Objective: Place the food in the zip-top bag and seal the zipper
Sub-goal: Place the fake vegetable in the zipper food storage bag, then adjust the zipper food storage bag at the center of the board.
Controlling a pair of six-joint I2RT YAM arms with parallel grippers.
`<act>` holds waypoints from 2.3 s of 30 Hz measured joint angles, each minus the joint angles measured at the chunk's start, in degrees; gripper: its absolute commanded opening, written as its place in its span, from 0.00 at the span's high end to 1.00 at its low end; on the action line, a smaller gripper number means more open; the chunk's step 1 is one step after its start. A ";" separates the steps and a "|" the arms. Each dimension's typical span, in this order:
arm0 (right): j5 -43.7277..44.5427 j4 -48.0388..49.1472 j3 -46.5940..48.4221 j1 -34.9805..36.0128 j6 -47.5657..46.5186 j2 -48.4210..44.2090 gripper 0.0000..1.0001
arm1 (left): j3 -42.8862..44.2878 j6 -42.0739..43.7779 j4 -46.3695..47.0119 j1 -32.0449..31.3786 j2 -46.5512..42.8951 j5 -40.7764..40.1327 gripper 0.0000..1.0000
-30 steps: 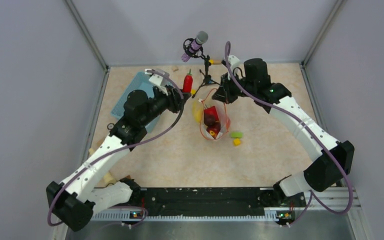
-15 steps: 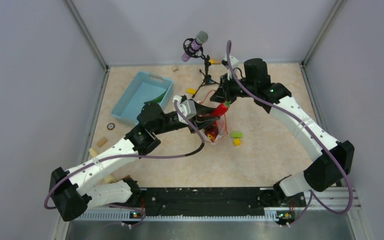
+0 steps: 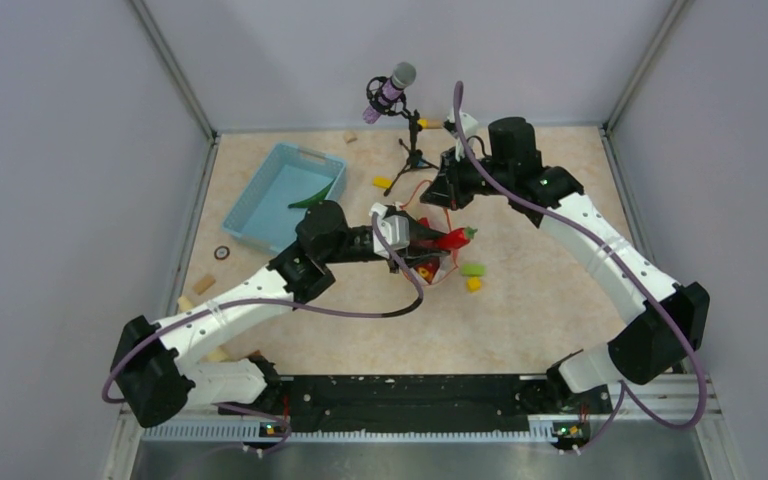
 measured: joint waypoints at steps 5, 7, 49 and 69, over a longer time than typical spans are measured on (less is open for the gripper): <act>-0.07 0.00 -0.02 0.00 0.00 -0.02 1.00 | 0.00 2.21 -1.46 0.00 2.03 -1.75 1.00; -0.15 0.00 -0.02 0.00 0.00 -0.02 1.00 | 0.00 3.56 -1.42 0.00 2.67 -4.28 1.00; 0.35 0.81 -0.76 0.00 -0.66 -0.09 1.00 | 0.61 11.04 -19.50 6.10 4.48 -9.01 0.02; 0.87 0.79 -0.76 0.00 -0.74 -0.09 1.00 | -4.63 -21.94 -13.79 3.34 -9.44 -22.16 0.06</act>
